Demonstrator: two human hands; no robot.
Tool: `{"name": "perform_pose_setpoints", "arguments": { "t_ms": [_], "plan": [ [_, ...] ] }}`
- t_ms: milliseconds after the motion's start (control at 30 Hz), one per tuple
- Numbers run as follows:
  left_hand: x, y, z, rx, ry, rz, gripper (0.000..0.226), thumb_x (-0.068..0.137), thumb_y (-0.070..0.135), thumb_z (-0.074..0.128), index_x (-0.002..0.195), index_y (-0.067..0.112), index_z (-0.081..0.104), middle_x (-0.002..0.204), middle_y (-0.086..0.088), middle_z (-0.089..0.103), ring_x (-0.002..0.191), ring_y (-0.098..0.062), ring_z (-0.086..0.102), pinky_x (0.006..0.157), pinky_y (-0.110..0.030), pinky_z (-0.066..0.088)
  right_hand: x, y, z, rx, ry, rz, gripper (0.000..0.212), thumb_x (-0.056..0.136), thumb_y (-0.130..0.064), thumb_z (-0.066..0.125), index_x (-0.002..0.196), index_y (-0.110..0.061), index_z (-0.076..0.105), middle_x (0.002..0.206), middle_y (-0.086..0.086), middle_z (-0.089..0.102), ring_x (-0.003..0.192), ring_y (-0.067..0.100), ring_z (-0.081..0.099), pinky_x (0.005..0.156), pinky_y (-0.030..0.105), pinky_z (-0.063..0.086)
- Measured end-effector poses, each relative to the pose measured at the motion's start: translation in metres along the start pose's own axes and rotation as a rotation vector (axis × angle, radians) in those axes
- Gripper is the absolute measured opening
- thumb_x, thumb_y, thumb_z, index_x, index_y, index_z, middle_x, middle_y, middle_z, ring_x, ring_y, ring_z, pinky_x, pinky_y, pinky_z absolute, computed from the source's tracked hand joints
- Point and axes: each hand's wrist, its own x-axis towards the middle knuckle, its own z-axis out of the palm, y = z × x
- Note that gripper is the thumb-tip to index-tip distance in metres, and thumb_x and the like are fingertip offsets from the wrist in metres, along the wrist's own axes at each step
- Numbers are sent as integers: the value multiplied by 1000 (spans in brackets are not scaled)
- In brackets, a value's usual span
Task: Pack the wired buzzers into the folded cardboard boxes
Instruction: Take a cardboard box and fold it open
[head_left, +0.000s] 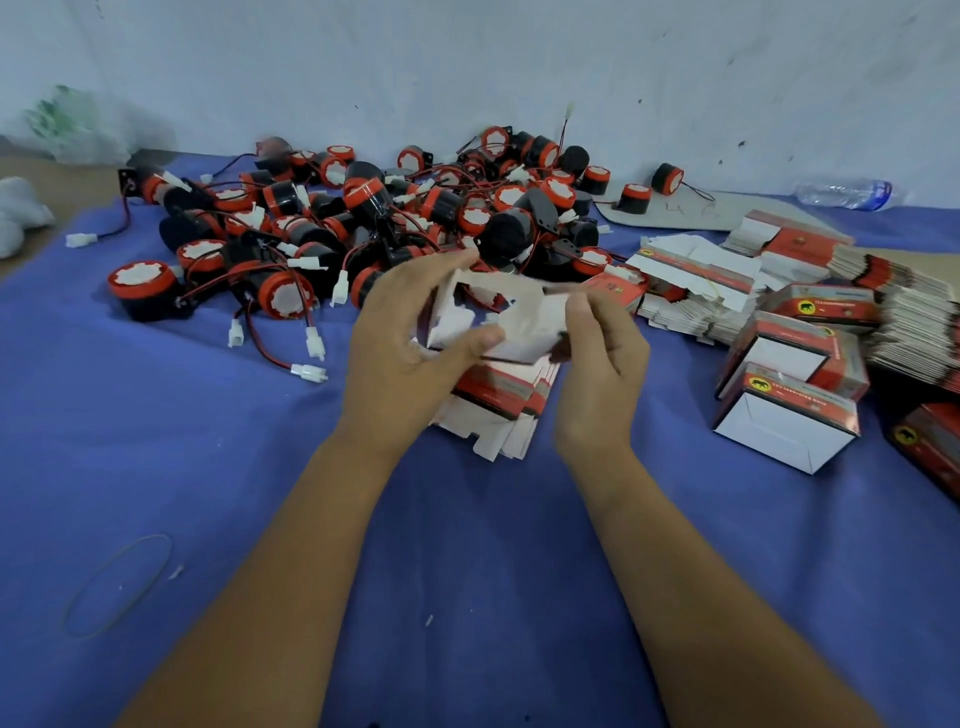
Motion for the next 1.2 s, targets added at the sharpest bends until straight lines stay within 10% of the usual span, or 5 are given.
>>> {"name": "perform_pose_setpoints", "arguments": {
  "t_ms": [133,400,733,1000,1200],
  "plan": [
    [3,3,2,-277,71,-218,38,94,29,63,131,27,55,131,6,61,123,-9,56,98,-28,49,-6,6,10,6,-242,35,52,92,-36,54,140,-19,47,143,2,46,134,14,42,111,41,37],
    [4,-8,16,-535,120,-560,34,101,17,48,113,46,63,120,10,68,110,-14,65,84,-29,53,-4,11,30,163,-217,408,34,98,-12,46,123,-29,61,106,-9,70,88,5,69,68,22,55],
    [3,-7,16,-654,92,-571,33,105,28,36,119,38,65,120,3,69,110,-17,66,83,-28,54,-1,9,28,97,-330,377,50,97,-8,36,127,-47,47,111,-25,61,101,1,61,72,14,52],
    [3,-13,13,-663,55,-560,33,104,19,36,122,37,58,128,3,64,114,-15,63,82,-25,52,4,8,26,480,-307,646,29,99,-48,42,113,-35,64,107,-8,73,98,12,71,83,32,58],
    [3,-15,13,-711,52,-579,32,105,20,35,126,31,57,124,1,67,106,-14,66,79,-25,54,3,7,30,326,-268,508,33,93,-31,52,124,-36,61,134,2,58,125,26,54,107,55,41]
  ]
}}
